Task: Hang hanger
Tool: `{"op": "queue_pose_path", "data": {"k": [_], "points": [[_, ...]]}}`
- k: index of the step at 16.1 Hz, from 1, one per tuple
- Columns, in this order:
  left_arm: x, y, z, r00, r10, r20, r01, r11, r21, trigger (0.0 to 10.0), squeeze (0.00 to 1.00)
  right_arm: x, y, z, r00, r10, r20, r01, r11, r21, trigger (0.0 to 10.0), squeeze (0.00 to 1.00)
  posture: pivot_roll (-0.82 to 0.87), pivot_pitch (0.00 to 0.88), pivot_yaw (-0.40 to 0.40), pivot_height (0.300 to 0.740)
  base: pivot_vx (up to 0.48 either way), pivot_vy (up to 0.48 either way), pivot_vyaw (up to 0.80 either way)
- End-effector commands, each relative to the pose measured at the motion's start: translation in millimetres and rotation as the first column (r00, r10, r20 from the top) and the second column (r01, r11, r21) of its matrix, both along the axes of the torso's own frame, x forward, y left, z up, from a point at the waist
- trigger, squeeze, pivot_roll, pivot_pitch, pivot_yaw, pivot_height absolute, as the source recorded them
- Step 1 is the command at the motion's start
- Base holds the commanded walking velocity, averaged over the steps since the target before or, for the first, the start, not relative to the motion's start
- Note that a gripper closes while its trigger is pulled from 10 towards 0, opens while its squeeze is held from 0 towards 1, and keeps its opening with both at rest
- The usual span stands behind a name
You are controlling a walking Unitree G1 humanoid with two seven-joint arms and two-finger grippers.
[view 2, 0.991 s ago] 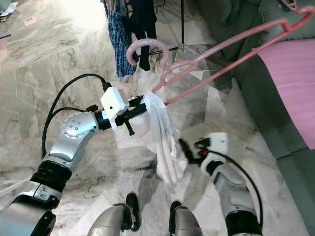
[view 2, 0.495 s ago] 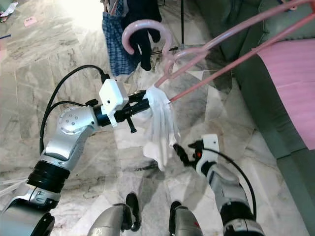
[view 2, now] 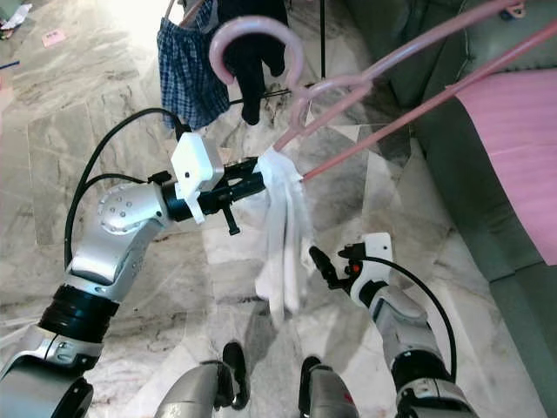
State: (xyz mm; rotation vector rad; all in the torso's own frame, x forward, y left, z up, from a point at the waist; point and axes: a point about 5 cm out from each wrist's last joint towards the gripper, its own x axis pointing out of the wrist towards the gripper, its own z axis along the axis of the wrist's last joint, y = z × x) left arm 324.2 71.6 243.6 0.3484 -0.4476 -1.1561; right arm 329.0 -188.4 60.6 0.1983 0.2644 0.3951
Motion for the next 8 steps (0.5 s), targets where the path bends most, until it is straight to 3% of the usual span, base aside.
{"op": "queue_pose_path", "data": {"k": [1,2,3,4,5,7,8], "points": [[-5.3,-2.9,5.5,0.999,-0.033,0.022,0.033,0.999,-0.007,0.0,0.00,-3.0,5.6,-6.6,0.999,0.024,-0.023,-0.024,1.000,0.004,10.0,0.00,0.00,0.321,0.062,0.740,0.000,0.000,0.00],[-6.4,-3.7,7.2,0.999,-0.039,0.023,0.040,0.999,-0.008,0.0,0.00,-1.6,14.1,-8.3,0.998,0.047,-0.037,-0.047,0.999,0.007,6.7,0.00,0.01,0.323,0.063,0.740,0.000,0.000,0.00],[-6.9,-3.7,8.2,0.999,-0.041,0.024,0.041,0.999,-0.008,0.0,0.00,-1.2,19.4,-9.2,0.997,0.063,-0.041,-0.063,0.998,0.007,10.0,0.00,0.01,0.324,0.063,0.740,0.000,0.000,0.00],[-7.8,-3.3,9.3,0.999,-0.044,0.023,0.044,0.999,-0.009,0.0,0.00,-1.1,24.5,-10.8,0.996,0.076,-0.049,-0.076,0.997,-0.001,8.0,0.00,0.01,0.325,0.062,0.740,0.000,0.000,0.00],[-9.1,-3.2,11.6,0.999,-0.047,0.024,0.047,0.999,-0.015,0.0,0.00,-1.4,27.4,-13.8,0.996,0.067,-0.059,-0.069,0.997,-0.026,0.0,0.00,0.02,0.327,0.058,0.740,0.000,0.000,0.00],[-10.5,-3.0,13.6,0.998,-0.049,0.026,0.050,0.999,-0.017,0.0,0.00,-1.9,25.8,-16.6,0.997,0.043,-0.071,-0.047,0.998,-0.048,0.0,0.00,0.02,0.327,0.057,0.740,0.000,0.000,0.00],[-11.6,-1.8,16.2,0.998,-0.051,0.024,0.051,0.998,-0.026,0.0,0.00,-3.1,17.0,-19.7,0.996,-0.019,-0.084,0.013,0.998,-0.066,0.0,0.00,0.03,0.330,0.052,0.740,0.000,0.000,0.00]]}}
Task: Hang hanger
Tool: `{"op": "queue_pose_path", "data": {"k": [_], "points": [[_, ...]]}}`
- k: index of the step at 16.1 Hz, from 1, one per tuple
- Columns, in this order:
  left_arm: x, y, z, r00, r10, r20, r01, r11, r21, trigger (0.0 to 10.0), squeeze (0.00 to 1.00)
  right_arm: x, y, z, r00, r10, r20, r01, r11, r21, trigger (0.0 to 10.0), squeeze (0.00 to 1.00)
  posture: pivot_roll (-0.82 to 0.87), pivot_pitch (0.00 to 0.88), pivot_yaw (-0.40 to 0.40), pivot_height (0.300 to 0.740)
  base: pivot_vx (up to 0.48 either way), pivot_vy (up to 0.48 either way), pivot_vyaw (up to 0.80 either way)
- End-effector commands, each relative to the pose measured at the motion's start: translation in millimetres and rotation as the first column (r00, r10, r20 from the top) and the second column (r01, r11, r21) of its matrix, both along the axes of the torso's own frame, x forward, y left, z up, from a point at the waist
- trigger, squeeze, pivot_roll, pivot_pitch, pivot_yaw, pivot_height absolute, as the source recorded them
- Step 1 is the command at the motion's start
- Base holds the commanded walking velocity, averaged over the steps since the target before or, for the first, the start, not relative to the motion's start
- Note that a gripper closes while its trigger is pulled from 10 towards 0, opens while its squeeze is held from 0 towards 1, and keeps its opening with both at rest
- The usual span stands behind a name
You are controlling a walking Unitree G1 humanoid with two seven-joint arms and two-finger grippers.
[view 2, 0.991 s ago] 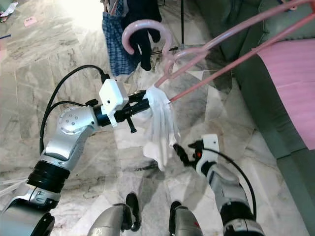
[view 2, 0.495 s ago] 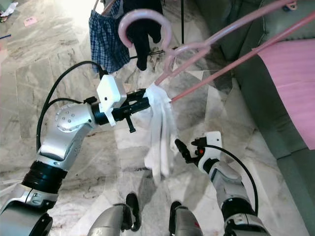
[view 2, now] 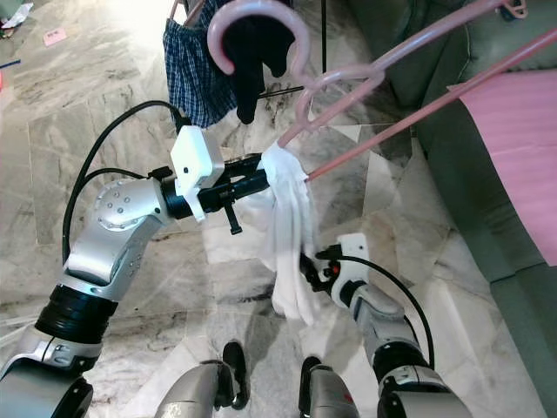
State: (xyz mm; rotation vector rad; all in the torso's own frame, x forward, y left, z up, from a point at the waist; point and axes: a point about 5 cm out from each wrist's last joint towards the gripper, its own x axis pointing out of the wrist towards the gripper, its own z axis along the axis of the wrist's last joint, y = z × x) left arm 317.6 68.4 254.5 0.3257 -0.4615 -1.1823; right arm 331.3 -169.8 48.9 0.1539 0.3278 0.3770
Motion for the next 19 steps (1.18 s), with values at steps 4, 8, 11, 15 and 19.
{"op": "queue_pose_path", "data": {"k": [4,8,11,15,19], "points": [[-5.3,5.8,10.3,1.000,-0.011,0.022,0.011,1.000,-0.023,0.0,0.00,-12.0,-19.2,-14.5,0.996,-0.074,-0.046,0.072,0.997,-0.033,0.0,0.00,0.03,0.334,0.052,0.740,0.000,0.000,0.00],[-5.3,5.2,11.7,1.000,-0.015,0.019,0.016,1.000,-0.023,0.0,0.00,-13.4,-21.5,-16.3,0.994,-0.100,-0.042,0.098,0.994,-0.040,0.0,0.00,0.03,0.337,0.058,0.740,0.000,0.000,0.00],[-6.2,5.0,11.9,1.000,-0.021,0.014,0.021,1.000,-0.023,0.0,0.00,-14.2,-24.3,-16.0,0.994,-0.108,-0.027,0.107,0.993,-0.043,0.0,0.00,0.03,0.340,0.062,0.740,0.000,0.000,0.00],[-5.4,5.2,10.5,1.000,-0.019,0.012,0.019,1.000,-0.018,0.0,0.00,-15.7,-21.8,-15.9,0.999,-0.036,-0.015,0.035,0.996,-0.087,10.0,1.00,0.03,0.336,0.062,0.740,0.000,0.000,0.00],[-4.2,6.8,11.2,1.000,-0.010,0.014,0.010,1.000,-0.015,0.0,0.00,-38.7,-29.5,-31.6,0.996,0.077,-0.040,-0.081,0.988,-0.131,10.0,1.00,0.04,0.333,0.063,0.740,0.000,0.000,0.00]]}}
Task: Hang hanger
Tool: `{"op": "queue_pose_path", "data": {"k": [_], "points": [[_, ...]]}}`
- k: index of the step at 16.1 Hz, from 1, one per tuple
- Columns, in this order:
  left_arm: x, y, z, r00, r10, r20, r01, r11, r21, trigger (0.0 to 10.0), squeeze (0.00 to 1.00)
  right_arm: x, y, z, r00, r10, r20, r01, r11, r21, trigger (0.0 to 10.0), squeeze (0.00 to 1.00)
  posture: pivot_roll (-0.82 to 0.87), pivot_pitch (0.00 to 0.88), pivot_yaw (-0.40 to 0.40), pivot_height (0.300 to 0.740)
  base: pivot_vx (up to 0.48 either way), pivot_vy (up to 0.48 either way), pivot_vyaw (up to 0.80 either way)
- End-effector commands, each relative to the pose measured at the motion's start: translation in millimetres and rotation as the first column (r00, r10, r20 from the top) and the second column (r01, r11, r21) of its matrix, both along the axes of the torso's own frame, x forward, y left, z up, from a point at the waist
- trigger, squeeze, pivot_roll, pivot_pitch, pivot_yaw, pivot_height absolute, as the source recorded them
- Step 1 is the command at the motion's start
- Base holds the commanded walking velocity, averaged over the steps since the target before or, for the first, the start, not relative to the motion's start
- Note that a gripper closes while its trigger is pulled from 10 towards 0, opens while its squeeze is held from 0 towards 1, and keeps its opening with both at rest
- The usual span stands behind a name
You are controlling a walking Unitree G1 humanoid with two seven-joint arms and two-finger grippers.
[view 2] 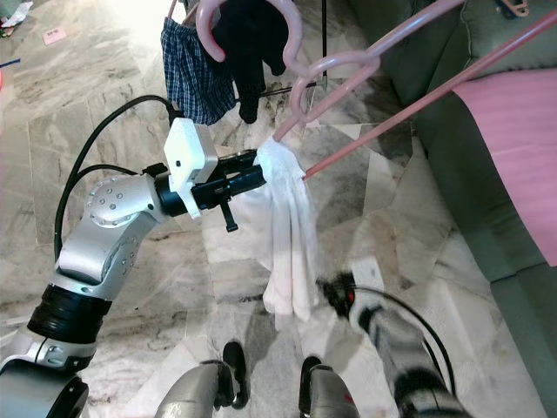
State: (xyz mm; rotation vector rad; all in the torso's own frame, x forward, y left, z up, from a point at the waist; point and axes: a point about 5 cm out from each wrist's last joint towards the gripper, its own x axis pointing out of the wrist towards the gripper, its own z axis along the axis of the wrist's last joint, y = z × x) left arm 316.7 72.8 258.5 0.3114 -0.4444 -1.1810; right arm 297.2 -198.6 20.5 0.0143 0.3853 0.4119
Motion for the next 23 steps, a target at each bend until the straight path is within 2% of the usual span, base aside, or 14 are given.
{"op": "queue_pose_path", "data": {"k": [1,5,7,8,10,13,17,21,23], "points": [[-3.0,2.8,9.1,0.999,-0.013,0.038,0.013,1.000,-0.012,0.0,0.00,-10.2,-6.7,-5.8,1.000,-0.017,0.002,0.017,0.999,0.028,10.0,1.00,0.04,0.330,0.069,0.740,0.000,0.000,0.00],[-1.6,4.0,10.8,0.999,-0.020,0.039,0.020,1.000,-0.005,0.0,0.00,-13.6,-9.6,-5.0,0.998,-0.052,0.038,0.049,0.996,0.069,10.0,1.00,0.04,0.326,0.082,0.740,0.000,0.000,0.00],[0.2,4.6,8.6,0.999,-0.016,0.031,0.016,1.000,0.002,0.0,0.00,-7.9,-11.0,3.6,0.993,-0.078,0.091,0.071,0.994,0.079,10.0,1.00,0.04,0.327,0.086,0.740,0.000,0.000,0.00],[0.8,4.3,5.4,1.000,-0.014,0.020,0.014,1.000,0.003,0.0,0.00,-0.8,-12.4,13.9,0.983,-0.102,0.151,0.090,0.992,0.085,10.0,1.00,0.04,0.328,0.088,0.740,0.000,0.000,0.00],[0.6,4.0,3.7,1.000,-0.015,0.016,0.015,1.000,0.005,0.0,0.00,3.2,-12.0,18.6,0.980,-0.110,0.169,0.095,0.991,0.093,10.0,1.00,0.04,0.328,0.088,0.740,0.000,0.000,0.00],[0.8,2.9,5.0,1.000,-0.017,0.018,0.017,1.000,0.000,0.0,0.00,6.6,-0.8,20.3,0.985,-0.060,0.163,0.042,0.992,0.116,10.0,1.00,0.04,0.328,0.086,0.740,0.000,0.000,0.00],[0.9,3.1,5.7,1.000,-0.017,0.020,0.017,1.000,-0.001,0.0,0.00,2.0,14.6,15.9,0.989,0.049,0.140,-0.069,0.987,0.145,10.0,1.00,0.04,0.332,0.085,0.740,0.000,0.000,0.00],[1.3,3.2,7.8,1.000,-0.017,0.024,0.017,1.000,-0.005,0.0,0.00,-1.5,14.5,13.2,0.990,0.060,0.129,-0.080,0.985,0.152,10.0,1.00,0.04,0.330,0.087,0.740,0.000,0.000,0.00],[1.7,2.7,9.1,0.999,-0.018,0.028,0.018,1.000,-0.007,0.0,0.00,-3.5,19.5,12.8,0.988,0.089,0.130,-0.110,0.980,0.167,10.0,0.98,0.04,0.330,0.089,0.740,0.000,0.000,0.00]]}}
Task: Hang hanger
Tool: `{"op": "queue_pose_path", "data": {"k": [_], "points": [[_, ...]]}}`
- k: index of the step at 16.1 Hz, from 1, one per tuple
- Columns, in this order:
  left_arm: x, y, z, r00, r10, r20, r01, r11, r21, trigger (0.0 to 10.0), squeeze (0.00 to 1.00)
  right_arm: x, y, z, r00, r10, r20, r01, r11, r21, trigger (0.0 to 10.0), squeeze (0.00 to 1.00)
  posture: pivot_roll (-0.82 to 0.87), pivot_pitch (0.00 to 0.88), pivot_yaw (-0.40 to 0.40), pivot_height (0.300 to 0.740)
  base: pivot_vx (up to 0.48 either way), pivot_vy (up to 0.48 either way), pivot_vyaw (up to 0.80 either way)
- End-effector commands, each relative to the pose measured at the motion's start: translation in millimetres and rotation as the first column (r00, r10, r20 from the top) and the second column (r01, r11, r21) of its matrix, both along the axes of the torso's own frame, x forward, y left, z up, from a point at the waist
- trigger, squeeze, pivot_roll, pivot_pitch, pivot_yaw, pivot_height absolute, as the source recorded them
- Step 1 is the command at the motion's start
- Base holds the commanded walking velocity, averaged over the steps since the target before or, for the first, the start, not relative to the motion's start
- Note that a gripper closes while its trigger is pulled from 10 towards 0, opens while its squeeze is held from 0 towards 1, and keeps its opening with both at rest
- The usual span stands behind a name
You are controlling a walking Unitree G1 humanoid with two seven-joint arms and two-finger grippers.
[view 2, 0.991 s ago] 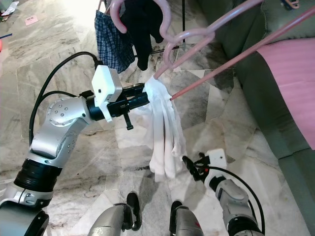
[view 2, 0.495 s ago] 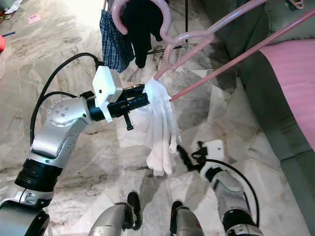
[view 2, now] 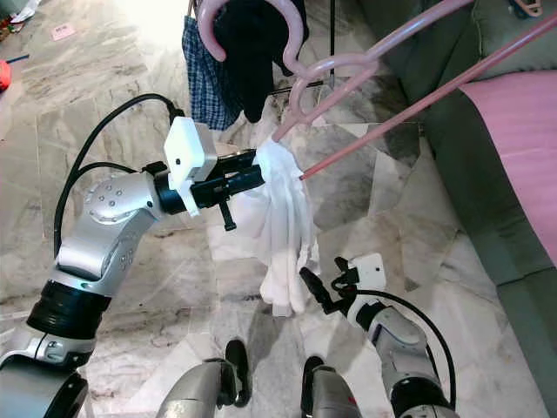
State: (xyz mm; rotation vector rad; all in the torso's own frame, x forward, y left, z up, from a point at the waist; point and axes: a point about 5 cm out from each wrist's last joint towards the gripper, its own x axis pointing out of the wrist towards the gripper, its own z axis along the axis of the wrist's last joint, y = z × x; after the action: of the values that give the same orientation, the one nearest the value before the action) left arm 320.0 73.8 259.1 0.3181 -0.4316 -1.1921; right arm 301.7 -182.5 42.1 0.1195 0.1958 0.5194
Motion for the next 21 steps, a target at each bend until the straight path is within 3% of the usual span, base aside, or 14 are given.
{"op": "queue_pose_path", "data": {"k": [1,2,3,8,10,18,19,20,21], "points": [[-1.3,1.6,9.1,0.999,-0.011,0.035,0.012,1.000,-0.022,0.0,0.00,-9.6,7.4,-9.4,0.998,0.051,-0.040,-0.050,0.998,0.027,10.0,0.98,0.04,0.329,0.090,0.740,0.000,0.000,0.00],[-1.2,1.3,8.9,0.999,-0.011,0.036,0.012,1.000,-0.020,0.0,0.00,-14.9,15.5,-12.8,0.991,0.124,-0.054,-0.124,0.992,0.015,10.0,0.89,0.04,0.329,0.089,0.740,0.000,0.000,0.00],[-1.2,1.3,8.7,0.999,-0.011,0.036,0.011,1.000,-0.020,0.0,0.00,-17.4,18.0,-14.7,0.987,0.151,-0.060,-0.152,0.988,-0.008,10.0,0.89,0.05,0.329,0.089,0.740,0.000,0.000,0.00],[-1.1,1.3,9.3,0.999,-0.009,0.038,0.010,1.000,-0.021,0.0,0.00,-21.7,12.9,-18.8,0.995,0.082,-0.061,-0.085,0.996,-0.041,10.0,0.85,0.04,0.328,0.088,0.740,0.000,0.000,0.00],[-2.0,1.0,11.0,0.999,-0.018,0.040,0.019,1.000,-0.023,0.0,0.00,-17.9,7.5,-19.7,0.999,-0.011,-0.048,0.007,0.998,-0.069,10.0,0.85,0.05,0.329,0.090,0.740,0.000,0.000,0.00],[-7.8,0.7,14.1,0.998,-0.057,0.033,0.058,0.998,-0.023,0.0,0.00,3.8,6.4,-5.5,0.998,-0.059,-0.011,0.058,0.994,-0.096,10.0,0.85,0.06,0.338,0.095,0.740,0.000,0.000,0.00],[-8.2,1.3,14.6,0.998,-0.058,0.032,0.059,0.998,-0.023,0.0,0.00,7.4,5.4,-2.8,0.998,-0.063,-0.008,0.062,0.993,-0.099,5.4,0.85,0.06,0.339,0.094,0.740,0.000,0.000,0.00],[-8.7,1.9,15.1,0.998,-0.058,0.032,0.058,0.998,-0.023,0.0,0.00,9.7,4.0,-0.9,0.998,-0.070,-0.006,0.069,0.993,-0.098,0.0,0.84,0.07,0.339,0.091,0.740,0.000,0.000,0.00],[-9.1,2.0,15.2,0.998,-0.058,0.032,0.059,0.998,-0.023,0.0,0.00,10.6,3.4,-0.2,0.997,-0.074,-0.005,0.073,0.993,-0.096,0.0,0.84,0.07,0.340,0.091,0.740,0.000,0.000,0.00]]}}
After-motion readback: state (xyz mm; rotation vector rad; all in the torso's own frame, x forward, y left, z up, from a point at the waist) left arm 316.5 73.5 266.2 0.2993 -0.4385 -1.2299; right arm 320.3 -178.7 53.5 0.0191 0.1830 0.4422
